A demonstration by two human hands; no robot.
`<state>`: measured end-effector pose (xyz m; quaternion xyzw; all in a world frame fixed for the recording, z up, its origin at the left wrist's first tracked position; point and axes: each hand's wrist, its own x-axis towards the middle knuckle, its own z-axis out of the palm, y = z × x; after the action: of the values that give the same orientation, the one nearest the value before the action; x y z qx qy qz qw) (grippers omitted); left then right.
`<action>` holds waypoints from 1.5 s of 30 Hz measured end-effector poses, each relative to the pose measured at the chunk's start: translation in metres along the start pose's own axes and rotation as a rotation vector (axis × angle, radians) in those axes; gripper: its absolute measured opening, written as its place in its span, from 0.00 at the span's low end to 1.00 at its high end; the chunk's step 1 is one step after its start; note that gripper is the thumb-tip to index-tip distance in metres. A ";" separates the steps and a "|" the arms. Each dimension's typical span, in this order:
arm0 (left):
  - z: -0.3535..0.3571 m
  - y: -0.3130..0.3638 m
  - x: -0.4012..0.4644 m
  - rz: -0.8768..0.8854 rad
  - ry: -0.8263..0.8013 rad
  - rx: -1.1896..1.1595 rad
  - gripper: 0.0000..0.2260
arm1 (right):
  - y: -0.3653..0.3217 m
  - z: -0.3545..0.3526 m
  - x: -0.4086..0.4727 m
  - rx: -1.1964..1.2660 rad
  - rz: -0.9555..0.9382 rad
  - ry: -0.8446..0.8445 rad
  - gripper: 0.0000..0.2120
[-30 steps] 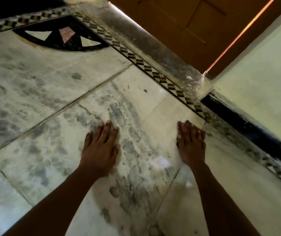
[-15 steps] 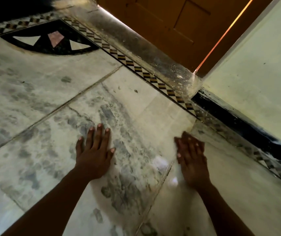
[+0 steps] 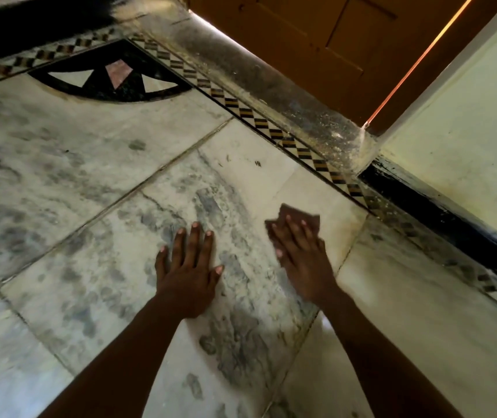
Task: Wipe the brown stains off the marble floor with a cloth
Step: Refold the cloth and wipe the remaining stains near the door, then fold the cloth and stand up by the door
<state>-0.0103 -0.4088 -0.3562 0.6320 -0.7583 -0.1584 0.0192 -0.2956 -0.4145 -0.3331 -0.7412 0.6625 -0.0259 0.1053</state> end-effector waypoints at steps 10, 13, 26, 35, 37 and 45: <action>0.012 -0.005 0.001 0.023 0.071 0.006 0.34 | 0.070 -0.009 0.026 0.099 0.685 0.160 0.28; 0.013 -0.006 0.002 0.018 0.064 0.012 0.34 | 0.064 -0.020 0.074 0.112 0.637 0.072 0.29; -0.005 0.001 0.000 -0.013 -0.032 -0.021 0.39 | -0.012 -0.009 -0.046 0.553 0.059 0.174 0.22; -0.078 0.046 -0.018 -0.092 -0.053 -0.562 0.22 | -0.058 -0.056 -0.051 1.417 0.344 0.253 0.15; -0.094 0.066 -0.030 -0.187 -0.072 -0.927 0.10 | -0.072 -0.067 -0.058 1.453 0.284 0.246 0.14; -0.125 0.100 -0.052 -0.449 -0.249 -1.521 0.14 | -0.099 -0.091 -0.086 1.378 0.047 0.216 0.14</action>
<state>-0.0662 -0.3703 -0.2025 0.5608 -0.2941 -0.7011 0.3278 -0.2253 -0.3308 -0.2162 -0.4842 0.5177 -0.5114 0.4857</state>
